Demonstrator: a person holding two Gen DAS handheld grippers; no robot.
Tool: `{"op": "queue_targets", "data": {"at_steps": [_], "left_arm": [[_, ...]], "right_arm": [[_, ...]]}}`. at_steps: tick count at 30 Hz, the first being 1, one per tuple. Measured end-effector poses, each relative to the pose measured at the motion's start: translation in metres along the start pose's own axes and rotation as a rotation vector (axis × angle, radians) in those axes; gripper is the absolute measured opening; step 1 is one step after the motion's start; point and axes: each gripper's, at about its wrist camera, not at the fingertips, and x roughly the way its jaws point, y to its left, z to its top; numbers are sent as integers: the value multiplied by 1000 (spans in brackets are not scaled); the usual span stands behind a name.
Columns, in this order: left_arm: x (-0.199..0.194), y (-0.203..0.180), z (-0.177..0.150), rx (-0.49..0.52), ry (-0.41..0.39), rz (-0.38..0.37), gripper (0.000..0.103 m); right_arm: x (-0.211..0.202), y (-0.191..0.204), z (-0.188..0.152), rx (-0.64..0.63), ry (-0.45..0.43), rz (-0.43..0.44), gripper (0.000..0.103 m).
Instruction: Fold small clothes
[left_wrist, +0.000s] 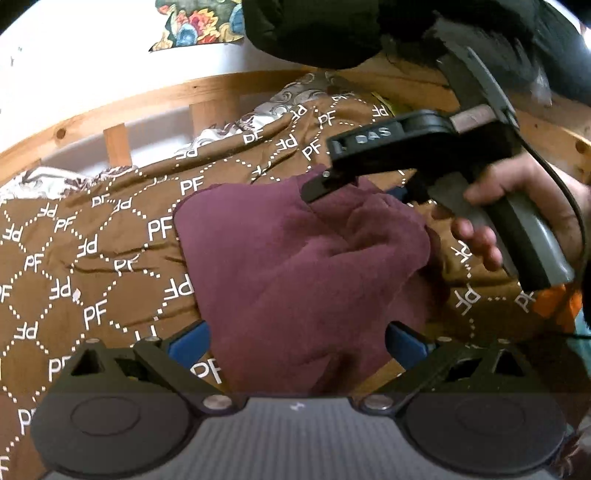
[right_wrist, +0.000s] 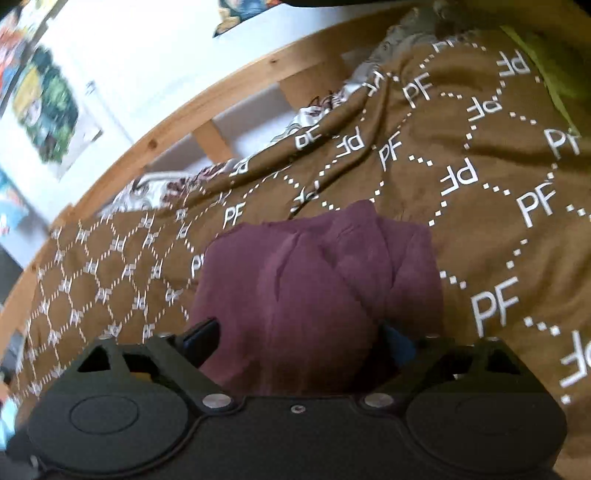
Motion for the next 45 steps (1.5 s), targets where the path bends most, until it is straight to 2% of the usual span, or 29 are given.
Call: {"op": "queue_targets", "data": {"at_steps": [2,4,6,7,8,9,11,14,18,21,25,27,28,31,33,34,36,38,42,45], "left_arm": [[-3,-2,-1,29,-32,-5,93],[-5,-7,-1,82,-59,-1,77],[-5,-13,-2,115,-67,-1,56],[-5,-17,-2,128,-72,-1,53],[-5,-19,-3,137,-78,1,46],[-5,-22,-3,146,-82,1,40],[-5,-24,-2,143,-86,-14,34],[-6,-24,2,117,-94,-47,30],[-6,-29,9,116,-113,-90,29],[0,-43,13,151,-119,-89,29],[16,-59,13,199,-75,-72,30],[23,-61,9,202,-47,-86,38],[23,-61,6,202,-47,-95,40],[20,-60,-1,174,-63,-109,60],[18,-57,-1,138,-66,-135,75],[15,-56,-1,115,-70,-145,79],[9,-50,-2,57,-79,-152,95],[0,-42,-4,-18,-87,-138,103],[-20,-19,-11,-220,-74,-135,102],[-31,-1,-19,-384,-56,-112,102]], "right_arm": [[2,2,2,-4,-13,-8,80],[4,3,3,-14,-22,-15,77],[8,2,2,-32,-23,-35,75],[10,2,1,-45,-28,-56,68],[12,2,0,-61,-36,-79,59],[13,-1,0,-75,-63,-98,54],[13,-4,-1,-79,-74,-116,35],[6,-3,-1,-112,-105,-121,18],[-17,10,-2,-263,-207,-148,15],[-29,14,5,-321,-275,-173,15],[-29,4,14,-331,-265,-193,15],[-23,-3,11,-352,-246,-211,15],[-20,-6,8,-361,-235,-223,15],[-10,-16,-5,-376,-213,-258,23],[-13,-23,-10,-360,-223,-259,33],[-17,-25,-11,-351,-234,-262,39],[-28,-29,-15,-334,-254,-252,46],[-41,-34,-17,-315,-270,-240,62],[-73,-44,-30,-250,-327,-215,77],[-97,-44,-49,-226,-369,-156,94]]}}
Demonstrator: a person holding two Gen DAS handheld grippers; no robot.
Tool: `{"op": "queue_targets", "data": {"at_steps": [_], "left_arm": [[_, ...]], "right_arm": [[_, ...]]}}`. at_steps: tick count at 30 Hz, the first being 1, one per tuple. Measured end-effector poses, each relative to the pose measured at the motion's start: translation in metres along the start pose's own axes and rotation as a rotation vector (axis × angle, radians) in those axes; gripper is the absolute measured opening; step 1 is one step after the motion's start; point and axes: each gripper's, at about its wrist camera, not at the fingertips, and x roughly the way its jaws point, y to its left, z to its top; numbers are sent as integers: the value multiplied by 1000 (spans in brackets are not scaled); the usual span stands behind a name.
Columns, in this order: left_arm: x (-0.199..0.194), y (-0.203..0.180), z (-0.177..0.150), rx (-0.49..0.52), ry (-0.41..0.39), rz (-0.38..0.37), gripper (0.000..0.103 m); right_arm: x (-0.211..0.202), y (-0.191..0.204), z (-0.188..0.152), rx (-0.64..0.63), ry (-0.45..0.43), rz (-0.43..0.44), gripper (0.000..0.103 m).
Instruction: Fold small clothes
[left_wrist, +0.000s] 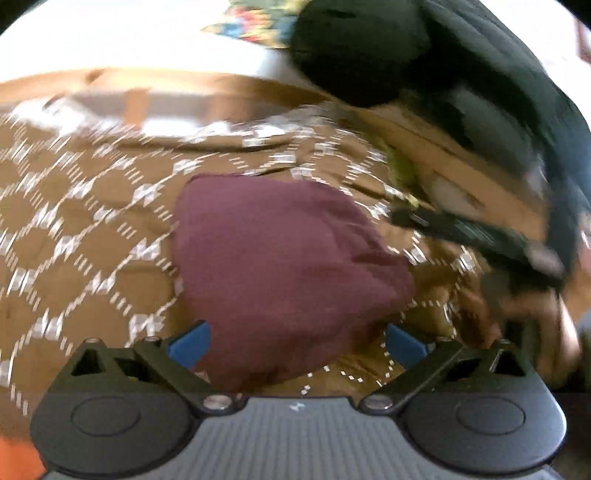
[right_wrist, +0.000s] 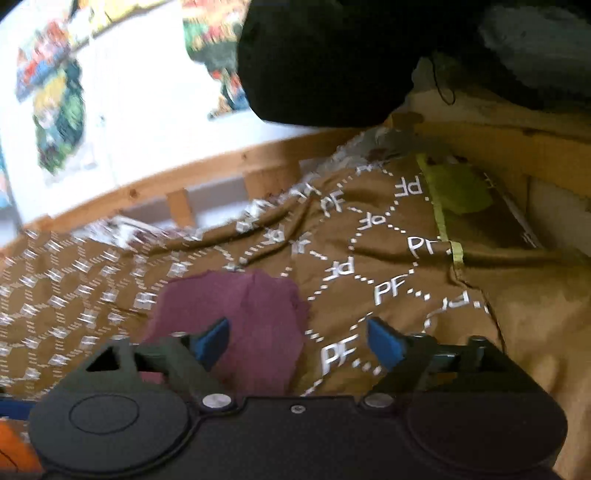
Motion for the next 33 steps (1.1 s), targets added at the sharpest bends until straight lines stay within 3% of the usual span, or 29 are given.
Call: {"op": "queue_targets", "data": {"at_steps": [1,3,7,13,17,19,21,33], "left_arm": [[-3,5,0,-46,1,25,102],[-7,15,-1,-124,7,99,102],[-7,26,-1,-215,17,215,102],[-3,31,8,-243,-30,217,102],[9,25,8,-234,4,222,102],[19,22,6,-211,44,270,102],[24,21,3,-191,57,303,102],[27,25,1,-182,65,290,102]], "right_arm": [[-9,1,-4,3,-16,22,100],[-24,5,-12,-4,-38,65,102],[-33,14,-15,-30,4,145,102],[-22,19,-21,-81,118,125,102],[-7,18,-36,-132,215,65,102],[0,17,-44,-130,258,62,102],[3,11,-50,-95,266,82,102],[7,5,-53,-46,237,113,102]]}}
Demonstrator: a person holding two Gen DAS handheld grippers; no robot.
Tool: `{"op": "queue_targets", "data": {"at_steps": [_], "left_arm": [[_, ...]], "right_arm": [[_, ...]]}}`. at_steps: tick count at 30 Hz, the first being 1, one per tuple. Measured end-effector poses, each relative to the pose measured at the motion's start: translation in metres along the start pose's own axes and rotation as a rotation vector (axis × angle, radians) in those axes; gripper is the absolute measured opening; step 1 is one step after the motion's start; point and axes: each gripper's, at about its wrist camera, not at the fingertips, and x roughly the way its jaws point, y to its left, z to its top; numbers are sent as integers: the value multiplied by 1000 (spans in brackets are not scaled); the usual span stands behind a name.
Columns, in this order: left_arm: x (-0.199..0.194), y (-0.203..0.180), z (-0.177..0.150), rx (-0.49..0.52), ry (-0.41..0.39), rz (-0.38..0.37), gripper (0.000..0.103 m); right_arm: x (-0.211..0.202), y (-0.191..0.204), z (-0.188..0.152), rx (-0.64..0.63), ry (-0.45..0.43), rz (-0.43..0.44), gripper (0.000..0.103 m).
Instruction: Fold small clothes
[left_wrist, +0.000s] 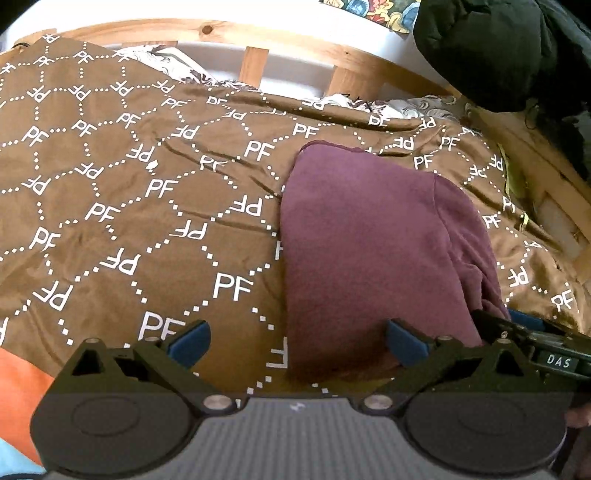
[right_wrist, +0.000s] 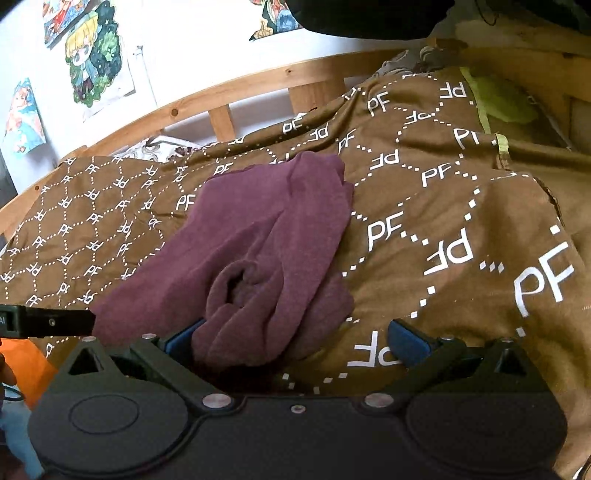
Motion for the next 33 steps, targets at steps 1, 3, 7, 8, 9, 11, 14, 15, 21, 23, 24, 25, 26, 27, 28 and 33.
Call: {"op": "queue_targets", "data": {"at_steps": [1,3,7,8,9,11,14,15,21,23,24,25,26,27,28,33], "left_arm": [[0,0,0,3,4,5,102],[0,0,0,9,12,11,102],[0,3,-1,-7,30,-3,102],[0,4,-1,-16,37,-9,102],[1,6,-1,-26,43,-14,102],[2,8,-1,-42,52,-22,102],[3,9,-1,-48,54,-23,102],[2,8,-1,-46,52,-22,102],[5,10,-3,-66,62,-38,102],[7,14,-4,-93,75,-49,103],[8,15,-4,-105,81,-53,103],[9,16,-4,-115,85,-57,103],[10,17,-4,-119,87,-59,103],[10,18,-4,-120,88,-62,103],[11,18,-4,-119,89,-68,103],[16,31,0,-147,112,-134,102]], "right_arm": [[-1,0,0,1,-7,-2,102],[-3,1,0,4,-26,-2,102],[-7,1,2,8,-65,-6,102],[-8,2,2,7,-68,-8,102],[-8,3,2,6,-68,-12,102],[-7,3,1,5,-66,-18,102],[-6,3,1,10,-63,-18,102],[-7,3,1,12,-67,-18,102],[-6,3,1,22,-74,-18,102],[-4,3,-1,31,-71,-12,102],[-3,4,-1,32,-67,-10,102],[-2,4,-2,32,-65,-10,102],[-1,4,-2,31,-66,-9,102],[-2,5,-2,31,-71,-9,102],[-2,5,-1,31,-76,-9,102],[-5,2,-1,64,-140,35,102]]}}
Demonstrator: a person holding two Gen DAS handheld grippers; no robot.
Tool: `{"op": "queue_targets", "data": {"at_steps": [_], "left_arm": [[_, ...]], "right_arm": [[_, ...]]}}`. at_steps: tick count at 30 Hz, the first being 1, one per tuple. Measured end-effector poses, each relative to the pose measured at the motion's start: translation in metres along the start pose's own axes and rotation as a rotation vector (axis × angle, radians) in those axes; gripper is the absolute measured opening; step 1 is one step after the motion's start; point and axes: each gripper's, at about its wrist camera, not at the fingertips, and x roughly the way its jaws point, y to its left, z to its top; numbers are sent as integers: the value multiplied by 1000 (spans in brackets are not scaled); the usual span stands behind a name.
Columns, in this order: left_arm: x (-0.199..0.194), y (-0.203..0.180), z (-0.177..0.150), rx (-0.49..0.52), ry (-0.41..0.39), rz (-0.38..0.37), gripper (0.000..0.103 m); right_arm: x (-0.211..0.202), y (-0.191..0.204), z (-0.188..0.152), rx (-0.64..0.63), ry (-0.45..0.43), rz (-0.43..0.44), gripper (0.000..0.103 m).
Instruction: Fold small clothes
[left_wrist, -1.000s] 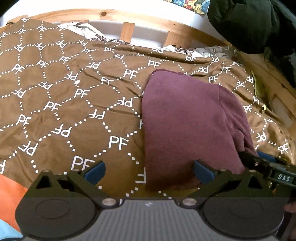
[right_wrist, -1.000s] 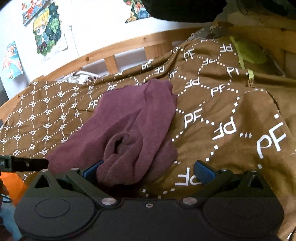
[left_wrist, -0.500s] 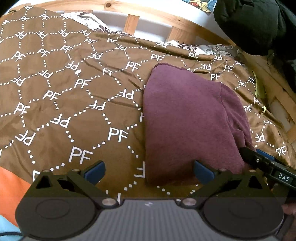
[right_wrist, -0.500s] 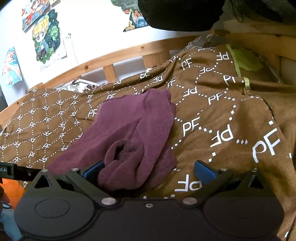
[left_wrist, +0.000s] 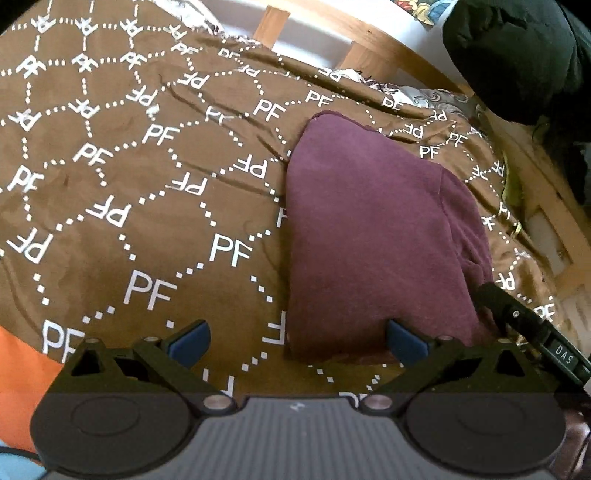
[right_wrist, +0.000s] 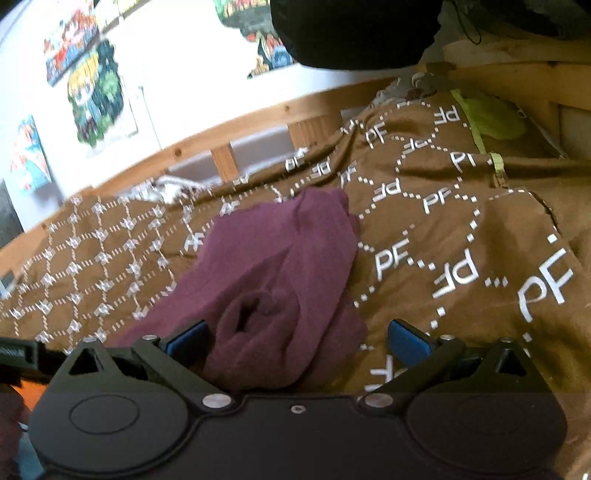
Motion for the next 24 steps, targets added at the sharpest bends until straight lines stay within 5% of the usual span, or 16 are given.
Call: {"op": "queue_targets", "data": {"at_steps": [7,16,24], "left_arm": [[-2,-3,13,9,-36,-65,102],[7,-17,22,78,-35,-53,102],[15,-35,26,173,-6,-130,102]], "right_arm": [[2,-8,14,42,-104,61,102],[40,-20,43,28,-84,73,102],[78,-38,58,19,-91,136,102]]}}
